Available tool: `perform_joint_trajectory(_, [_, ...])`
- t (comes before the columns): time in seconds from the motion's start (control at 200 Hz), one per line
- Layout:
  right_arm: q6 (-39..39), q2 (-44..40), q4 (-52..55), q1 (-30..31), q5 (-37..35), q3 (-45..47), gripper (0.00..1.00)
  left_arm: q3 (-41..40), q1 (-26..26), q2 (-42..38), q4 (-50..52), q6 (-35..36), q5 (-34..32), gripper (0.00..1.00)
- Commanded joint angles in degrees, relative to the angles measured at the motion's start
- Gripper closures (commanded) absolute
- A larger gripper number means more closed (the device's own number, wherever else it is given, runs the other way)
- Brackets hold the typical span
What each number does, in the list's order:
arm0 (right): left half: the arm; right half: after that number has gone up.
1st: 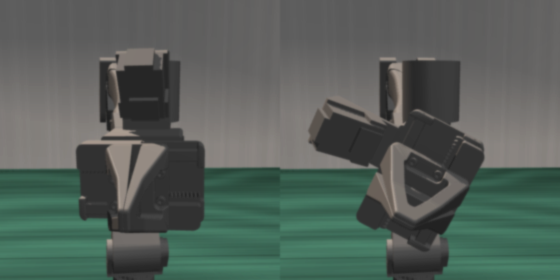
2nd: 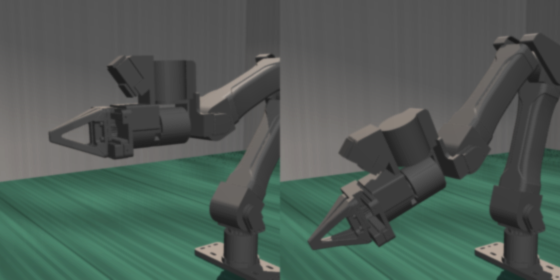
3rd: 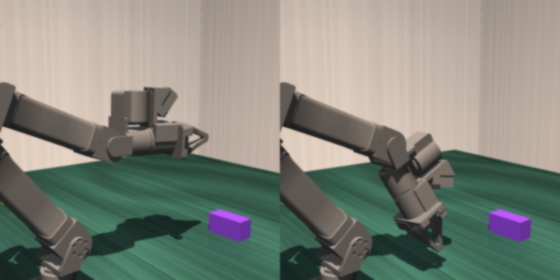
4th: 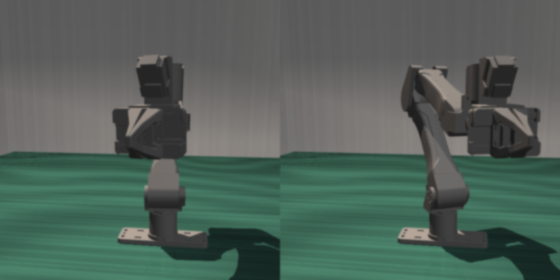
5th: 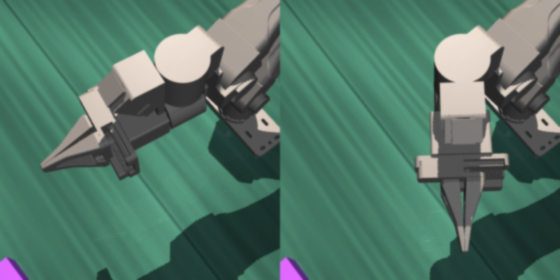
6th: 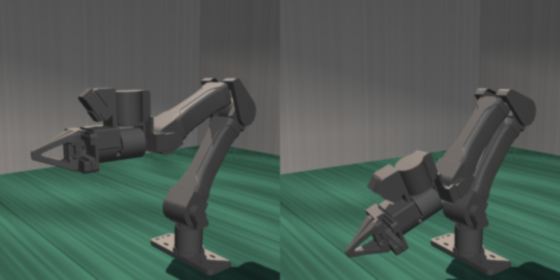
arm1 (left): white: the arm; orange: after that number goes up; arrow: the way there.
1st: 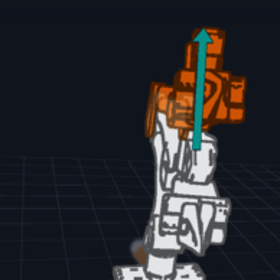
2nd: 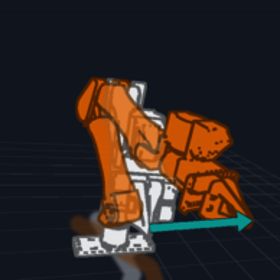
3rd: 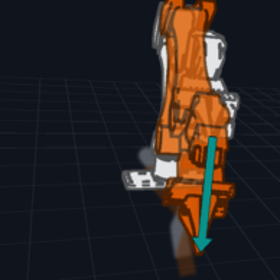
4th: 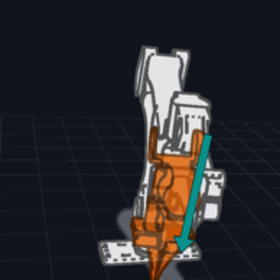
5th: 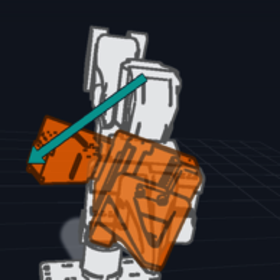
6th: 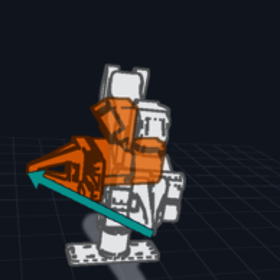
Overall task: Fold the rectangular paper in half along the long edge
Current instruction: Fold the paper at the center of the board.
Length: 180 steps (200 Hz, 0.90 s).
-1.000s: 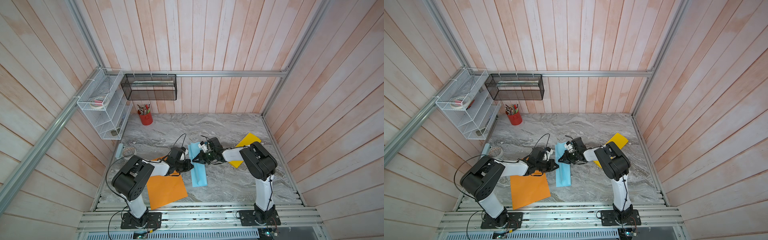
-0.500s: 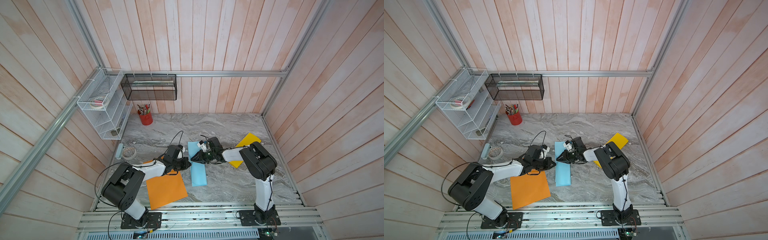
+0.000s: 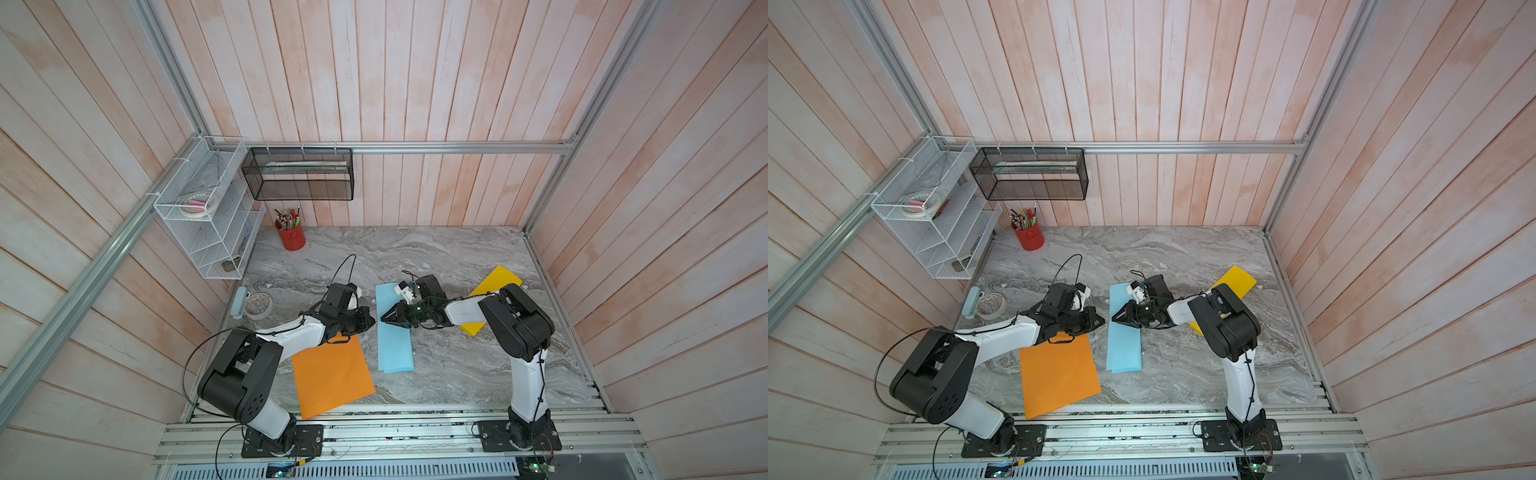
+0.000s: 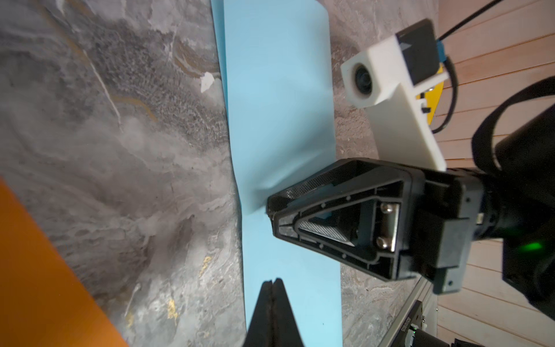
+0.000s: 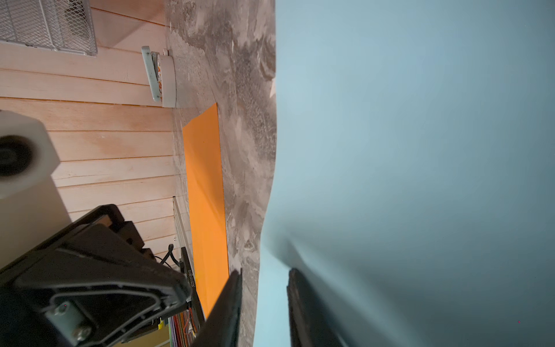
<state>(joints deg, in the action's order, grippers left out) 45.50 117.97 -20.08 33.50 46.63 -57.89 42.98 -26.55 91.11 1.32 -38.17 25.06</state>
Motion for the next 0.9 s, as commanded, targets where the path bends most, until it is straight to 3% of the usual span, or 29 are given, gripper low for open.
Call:
perform_joint_trajectory(0.0, [0.64,-0.18,0.01,-0.28,1.67,2.49,0.72,2.81,-0.84,2.49,-1.89,-0.1,1.38,1.0])
perform_joint_trajectory(0.43, [-3.83,-3.1,1.37,-0.97,9.16,2.52,0.72,6.85,-3.54,6.36,-1.06,0.64,0.34,1.0])
perform_joint_trajectory(0.895, [-6.45,-1.3,3.7,-1.41,10.17,2.28,0.73,6.59,-3.69,7.75,-0.62,0.98,-0.51,1.0])
